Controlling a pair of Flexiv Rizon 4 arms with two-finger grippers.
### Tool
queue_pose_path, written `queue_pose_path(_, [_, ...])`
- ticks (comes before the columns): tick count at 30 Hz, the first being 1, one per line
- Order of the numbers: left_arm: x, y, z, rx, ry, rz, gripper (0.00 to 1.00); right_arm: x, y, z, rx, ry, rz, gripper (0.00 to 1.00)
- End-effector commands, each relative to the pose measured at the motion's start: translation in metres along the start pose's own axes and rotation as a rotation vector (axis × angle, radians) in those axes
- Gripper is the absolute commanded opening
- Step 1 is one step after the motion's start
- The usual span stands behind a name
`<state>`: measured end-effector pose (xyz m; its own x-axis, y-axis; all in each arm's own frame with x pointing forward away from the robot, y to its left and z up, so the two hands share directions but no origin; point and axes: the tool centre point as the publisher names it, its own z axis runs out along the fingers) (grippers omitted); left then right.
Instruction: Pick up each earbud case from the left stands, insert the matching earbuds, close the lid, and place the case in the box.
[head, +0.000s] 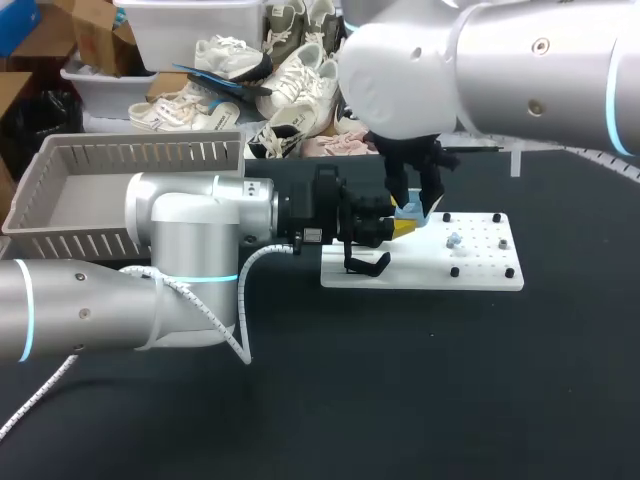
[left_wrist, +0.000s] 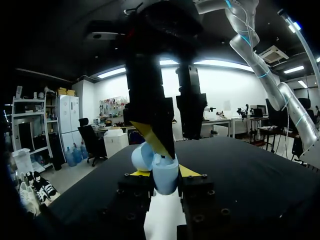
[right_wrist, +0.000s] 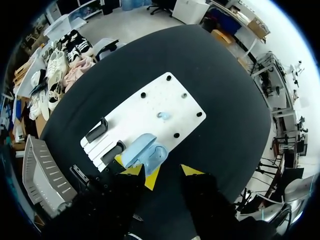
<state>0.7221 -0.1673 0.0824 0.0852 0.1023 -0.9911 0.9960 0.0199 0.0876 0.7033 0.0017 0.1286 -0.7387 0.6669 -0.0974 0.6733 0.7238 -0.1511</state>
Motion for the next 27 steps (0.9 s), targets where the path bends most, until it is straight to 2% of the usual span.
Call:
queue_pose_path(1, [0.0, -0.002, 0.0, -0.006, 0.0, 0.001, 0.0, 0.009, -0.024, -0.003, -0.063, -0.009, -0.004, 0.42])
queue_pose_path(4, [0.0, -0.002, 0.0, -0.006, 0.0, 0.001, 0.0, 0.014, -0.032, -0.008, -0.093, -0.055, -0.045, 0.37])
queue_pose_path(9, [0.0, -0.002, 0.0, -0.006, 0.0, 0.001, 0.0, 0.021, -0.047, -0.02, -0.147, -0.143, -0.131, 0.43])
queue_pose_path(13, [0.0, -0.002, 0.0, -0.006, 0.0, 0.001, 0.0, 0.024, -0.057, -0.026, -0.198, -0.181, -0.182, 0.45])
queue_pose_path(16, [0.0, -0.002, 0.0, -0.006, 0.0, 0.001, 0.0, 0.024, -0.064, -0.028, -0.297, -0.177, -0.267, 0.45])
queue_pose_path(21, [0.0, -0.002, 0.0, -0.006, 0.0, 0.001, 0.0, 0.021, -0.074, -0.024, -0.346, -0.207, -0.321, 0.45])
queue_pose_path(24, [0.0, -0.002, 0.0, -0.006, 0.0, 0.001, 0.0, 0.014, -0.079, -0.017, -0.405, -0.195, -0.354, 0.45])
queue_pose_path(27, [0.0, -0.002, 0.0, -0.006, 0.0, 0.001, 0.0, 0.006, -0.082, -0.008, -0.419, -0.188, -0.355, 0.45])
